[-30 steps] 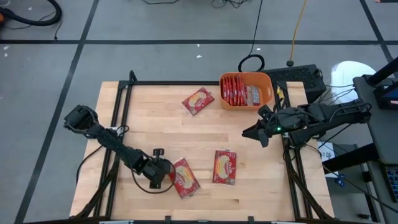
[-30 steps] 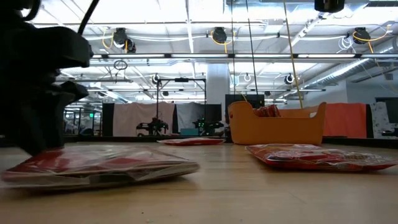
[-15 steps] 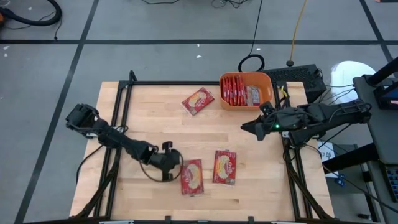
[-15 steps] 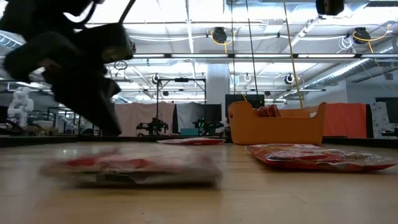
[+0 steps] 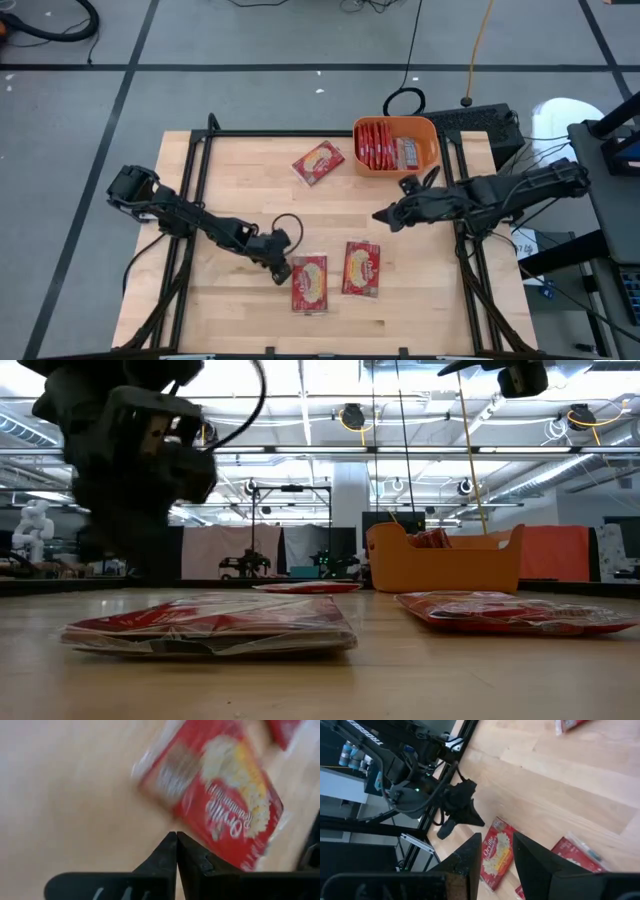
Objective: Sort popcorn bags into baskets
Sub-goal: Put the red popcorn bag into the orange bin
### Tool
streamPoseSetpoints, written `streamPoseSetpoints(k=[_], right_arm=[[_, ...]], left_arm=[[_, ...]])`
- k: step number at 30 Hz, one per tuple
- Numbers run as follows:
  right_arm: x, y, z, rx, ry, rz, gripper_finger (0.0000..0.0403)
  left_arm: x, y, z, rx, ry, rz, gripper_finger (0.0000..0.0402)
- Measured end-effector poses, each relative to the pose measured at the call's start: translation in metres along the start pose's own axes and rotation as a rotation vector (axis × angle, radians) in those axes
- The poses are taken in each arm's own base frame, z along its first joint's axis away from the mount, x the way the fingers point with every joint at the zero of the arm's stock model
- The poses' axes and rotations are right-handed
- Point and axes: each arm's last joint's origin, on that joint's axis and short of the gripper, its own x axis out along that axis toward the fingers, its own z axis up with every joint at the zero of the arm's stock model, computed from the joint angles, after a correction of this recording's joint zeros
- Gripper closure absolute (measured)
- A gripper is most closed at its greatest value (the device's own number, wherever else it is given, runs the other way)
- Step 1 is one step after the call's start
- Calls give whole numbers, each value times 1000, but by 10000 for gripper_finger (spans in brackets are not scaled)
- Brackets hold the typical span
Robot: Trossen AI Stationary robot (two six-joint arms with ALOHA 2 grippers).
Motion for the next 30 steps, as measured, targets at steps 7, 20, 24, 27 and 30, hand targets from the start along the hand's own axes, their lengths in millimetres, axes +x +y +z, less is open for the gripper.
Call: streamPoseSetpoints(k=[7, 20, 24, 27, 30], right_arm=[[13, 4, -4, -47, 28, 9, 298], [13, 4, -5, -134, 74, 26, 298], [13, 4, -5, -162, 94, 34, 298], [13, 4, -6, -186, 98, 38, 298], [13, 4, -5, -200, 98, 38, 298]], left_arm=[[2, -13, -4, -331, -25, -96, 325], [35, -8, -7, -463, -140, -71, 140], [50, -9, -6, -449, -178, -132, 162], [60, -9, -5, -445, -208, -161, 224], [62, -8, -5, -445, -230, -163, 314]])
